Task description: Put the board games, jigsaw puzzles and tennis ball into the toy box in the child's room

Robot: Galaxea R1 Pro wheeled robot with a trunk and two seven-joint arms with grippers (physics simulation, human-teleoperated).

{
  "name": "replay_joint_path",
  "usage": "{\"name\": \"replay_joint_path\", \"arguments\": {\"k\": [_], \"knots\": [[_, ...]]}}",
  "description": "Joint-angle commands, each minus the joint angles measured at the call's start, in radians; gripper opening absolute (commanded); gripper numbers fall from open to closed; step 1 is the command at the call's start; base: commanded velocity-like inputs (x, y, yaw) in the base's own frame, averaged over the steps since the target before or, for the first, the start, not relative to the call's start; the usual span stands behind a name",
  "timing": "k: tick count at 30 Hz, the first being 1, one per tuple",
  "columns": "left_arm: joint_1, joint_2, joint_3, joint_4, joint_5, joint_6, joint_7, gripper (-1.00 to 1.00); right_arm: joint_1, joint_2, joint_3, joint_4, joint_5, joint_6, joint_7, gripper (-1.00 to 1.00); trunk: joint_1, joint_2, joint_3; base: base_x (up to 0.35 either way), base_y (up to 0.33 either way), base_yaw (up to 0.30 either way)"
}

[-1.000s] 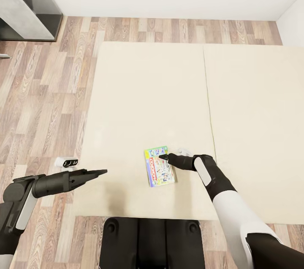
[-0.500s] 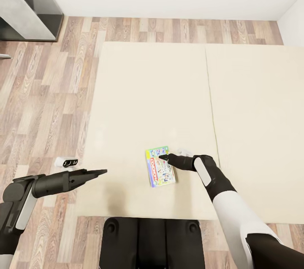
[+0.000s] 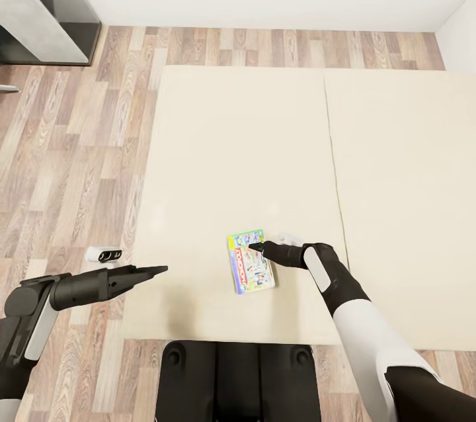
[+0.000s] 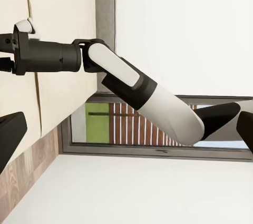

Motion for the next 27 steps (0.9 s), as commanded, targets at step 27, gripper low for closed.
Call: {"name": "replay_joint_path", "arguments": {"k": [27], "knots": [[0.000, 0.000, 0.001, 0.000, -0.001, 0.011, -0.004, 1.00, 0.000, -0.001, -0.004, -0.001, 0.001, 0.007, 0.003, 1.00, 0.001, -0.002, -0.001, 0.000, 0.079, 0.000]]}}
